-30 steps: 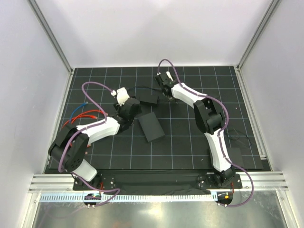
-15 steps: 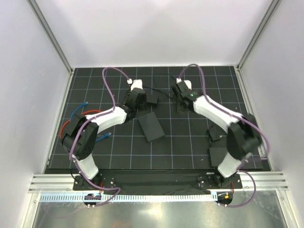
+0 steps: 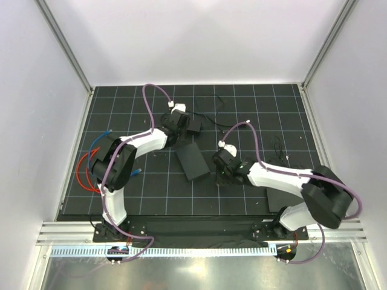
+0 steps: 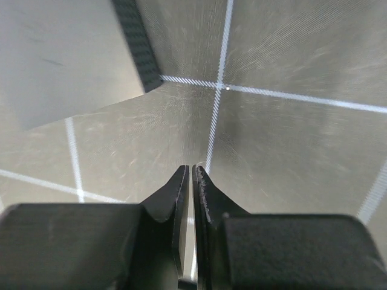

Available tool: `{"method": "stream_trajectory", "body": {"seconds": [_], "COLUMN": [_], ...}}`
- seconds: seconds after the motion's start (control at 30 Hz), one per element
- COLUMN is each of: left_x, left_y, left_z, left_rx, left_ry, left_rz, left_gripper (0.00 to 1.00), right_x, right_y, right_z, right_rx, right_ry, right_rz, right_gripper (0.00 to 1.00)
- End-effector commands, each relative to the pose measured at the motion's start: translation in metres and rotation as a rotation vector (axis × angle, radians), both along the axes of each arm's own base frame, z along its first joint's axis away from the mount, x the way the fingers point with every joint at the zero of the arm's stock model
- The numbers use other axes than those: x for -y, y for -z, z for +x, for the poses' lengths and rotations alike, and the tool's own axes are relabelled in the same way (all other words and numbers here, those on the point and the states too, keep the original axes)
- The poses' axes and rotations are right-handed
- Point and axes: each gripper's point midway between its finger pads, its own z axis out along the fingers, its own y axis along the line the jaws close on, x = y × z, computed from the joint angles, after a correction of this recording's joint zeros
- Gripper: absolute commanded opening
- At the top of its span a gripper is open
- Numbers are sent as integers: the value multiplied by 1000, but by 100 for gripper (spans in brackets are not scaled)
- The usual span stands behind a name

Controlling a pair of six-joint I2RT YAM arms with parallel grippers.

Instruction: Pull the plug from the switch port

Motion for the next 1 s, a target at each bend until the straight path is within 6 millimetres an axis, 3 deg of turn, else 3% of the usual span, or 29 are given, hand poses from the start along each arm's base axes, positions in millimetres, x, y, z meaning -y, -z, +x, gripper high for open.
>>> {"method": "stream_trajectory", "body": {"seconds": [0.0, 0.07, 0.2, 0.57, 0.73, 0.97], "left_x": [-2, 0, 3, 16, 8, -5], "left_y": [-2, 3, 4, 19, 29, 22], "left_z": [10, 11, 8, -13, -27, -53], "left_rx": [-23, -44, -58, -185, -256, -252], "left_ry": [0, 1, 17, -38, -111, -184], "left_rz": [-18, -16, -34, -154, -230, -302], "left_gripper": [38, 38, 37, 33, 30, 27], "right_x": [-31, -36, -42, -47, -60, -72], "right_y": [15, 29, 35, 15, 13, 1], "right_z": [8, 7, 14, 55, 72, 93], "right_rx": [18, 11, 37, 161, 170, 209], "right_ry": [50, 43, 59, 46, -6, -28], "right_rz": [94, 61, 66, -70, -141, -145], "right_gripper": [14, 13, 13, 13, 13, 14]}}
